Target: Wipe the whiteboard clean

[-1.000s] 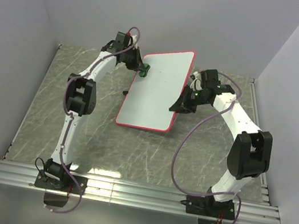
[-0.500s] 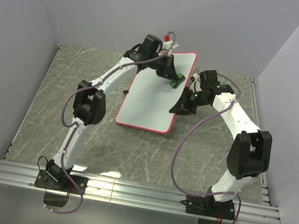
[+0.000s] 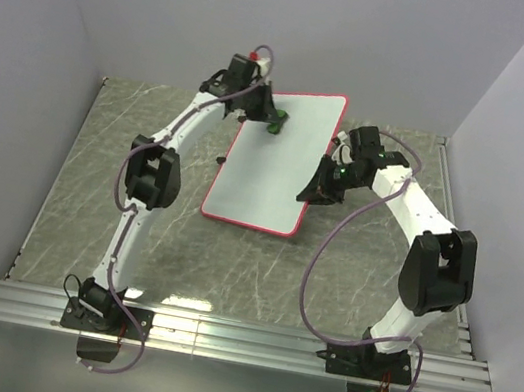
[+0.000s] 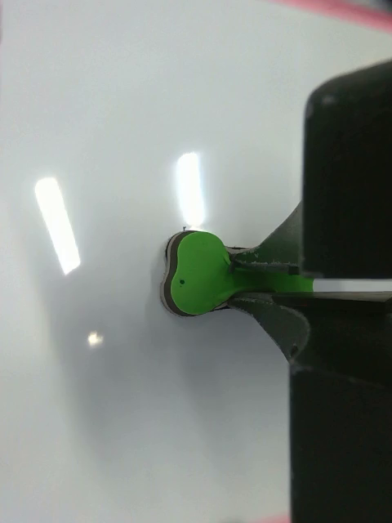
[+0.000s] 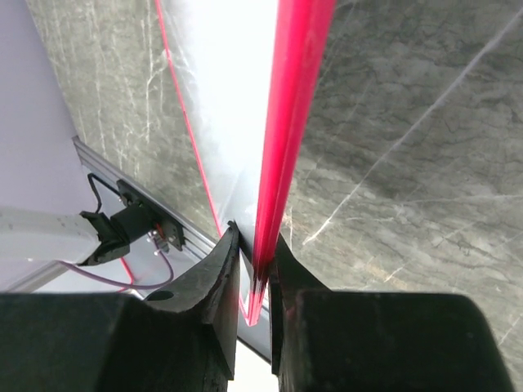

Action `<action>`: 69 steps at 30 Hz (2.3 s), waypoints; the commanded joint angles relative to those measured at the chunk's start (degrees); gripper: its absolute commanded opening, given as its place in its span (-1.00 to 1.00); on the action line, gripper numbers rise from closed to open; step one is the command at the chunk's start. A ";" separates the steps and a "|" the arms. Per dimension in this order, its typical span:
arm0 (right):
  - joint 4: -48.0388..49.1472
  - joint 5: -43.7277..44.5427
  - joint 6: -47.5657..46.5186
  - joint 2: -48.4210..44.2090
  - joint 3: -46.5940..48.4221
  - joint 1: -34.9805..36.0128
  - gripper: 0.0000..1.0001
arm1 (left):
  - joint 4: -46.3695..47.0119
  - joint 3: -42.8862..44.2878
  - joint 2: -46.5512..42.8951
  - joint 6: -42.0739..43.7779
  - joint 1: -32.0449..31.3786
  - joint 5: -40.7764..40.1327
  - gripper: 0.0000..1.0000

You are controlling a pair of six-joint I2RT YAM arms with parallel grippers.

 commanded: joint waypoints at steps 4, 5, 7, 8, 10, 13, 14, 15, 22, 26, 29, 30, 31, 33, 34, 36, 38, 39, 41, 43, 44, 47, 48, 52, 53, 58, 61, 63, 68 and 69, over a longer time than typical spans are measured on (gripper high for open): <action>-7.46 4.51 -7.56 -0.88 -2.69 3.66 -1.00 | -10.00 -1.38 7.54 4.90 2.09 -11.44 -0.99; -7.46 4.51 -7.56 -0.70 -2.60 3.57 -1.00 | -9.92 -2.60 7.10 4.90 2.09 -11.26 -0.99; -7.28 4.33 -7.29 -0.08 -1.81 3.57 -1.00 | -8.95 -3.84 4.65 4.55 2.00 -10.47 -0.99; -7.28 4.42 -7.21 0.18 -1.46 3.57 -1.00 | -8.34 -5.41 3.41 4.46 2.00 -10.03 -0.99; -7.37 4.68 -7.03 0.97 -0.15 3.57 -1.00 | -6.32 -6.74 -0.18 4.37 2.18 -8.02 -0.99; -7.81 6.25 -6.77 1.94 2.22 3.57 -1.00 | -2.56 -9.89 -5.71 2.54 2.79 -5.91 -1.00; -8.16 6.70 -6.59 2.29 3.19 3.57 -1.00 | -0.97 -11.65 -7.48 1.57 3.66 -5.29 -1.00; -8.77 7.14 -6.33 2.90 4.25 3.48 -1.00 | 0.79 -13.84 -9.41 0.34 4.20 -4.85 -1.00; -11.85 10.74 -2.11 6.15 20.39 3.04 -1.00 | 10.83 -29.85 -24.88 -8.63 10.52 -6.25 -1.00; -14.57 11.89 -1.32 8.61 29.38 1.90 -1.00 | 10.04 -33.55 -29.29 -8.37 12.54 -7.83 -0.99; -16.51 11.98 -1.14 11.07 35.18 0.50 -1.00 | 8.02 -35.83 -32.36 -8.02 13.95 -10.29 -0.99; -16.77 11.89 -1.05 12.04 37.02 0.23 -1.00 | 7.06 -36.53 -33.76 -7.84 14.30 -10.73 -1.00; -16.77 11.54 -0.70 12.48 37.65 -0.38 -1.00 | 6.61 -38.28 -34.39 -7.76 14.74 -11.69 -0.99; -15.81 10.93 0.17 13.18 38.44 -1.00 -1.00 | 4.77 -39.96 -36.14 -6.80 15.80 -13.01 -0.99; -15.20 10.05 0.53 13.28 38.45 -1.26 -1.00 | 3.46 -41.45 -36.59 -6.44 16.06 -15.37 -0.99; -13.53 9.52 1.23 13.71 38.27 -1.26 -1.00 | 0.91 -43.12 -38.07 -5.74 16.94 -17.75 -0.99; -12.64 9.43 1.67 14.76 38.79 -1.26 -1.00 | 0.02 -46.90 -39.31 -5.56 18.00 -19.43 -1.00; -12.55 9.43 1.93 15.47 40.45 -1.35 -1.00 | -0.16 -48.39 -40.79 -5.30 18.35 -19.61 -1.00; -12.55 9.25 2.29 17.39 42.57 -1.26 -1.00 | 0.10 -53.31 -42.56 -4.95 19.14 -20.22 -1.00; -11.94 8.64 3.08 18.28 44.86 -1.26 -1.00 | -0.07 -57.36 -45.11 -4.24 19.58 -21.10 -0.99; -11.16 8.46 3.43 18.98 45.65 -1.35 -1.00 | -0.25 -58.50 -46.68 -3.98 19.84 -21.80 -1.00; -10.27 8.11 4.48 19.86 46.53 -1.27 -1.00 | -0.69 -62.46 -49.58 -3.71 20.63 -22.59 -0.99; -10.18 8.11 4.57 19.87 46.36 -1.35 -1.00 | -0.86 -64.12 -50.03 -3.62 20.81 -22.68 -0.99; -8.95 8.20 4.14 17.59 41.71 -1.26 -0.90 | -1.30 -67.74 -51.62 -3.71 21.86 -24.00 -0.99; -8.60 8.63 4.05 16.19 39.18 -1.26 -0.72 | -1.83 -68.44 -51.53 -3.97 21.78 -24.26 -0.99; -9.74 14.52 2.20 11.26 34.41 -1.96 -0.23 | -2.71 -72.92 -51.36 -3.54 24.59 -24.97 -0.60; -12.37 21.25 1.94 6.88 33.26 -3.54 0.00 | -3.24 -74.68 -51.44 -2.40 24.59 -28.74 -0.21; -13.96 23.57 2.11 4.50 31.60 -4.77 0.30 | -3.06 -75.91 -51.71 -1.96 24.68 -29.01 0.06; -13.08 24.55 2.20 -5.61 23.35 -9.78 0.43 | -2.97 -76.97 -51.19 -2.57 24.68 -28.22 0.49; -12.91 24.72 2.11 -7.01 22.29 -10.05 0.43 | -3.41 -76.71 -51.09 -2.83 24.59 -28.14 0.53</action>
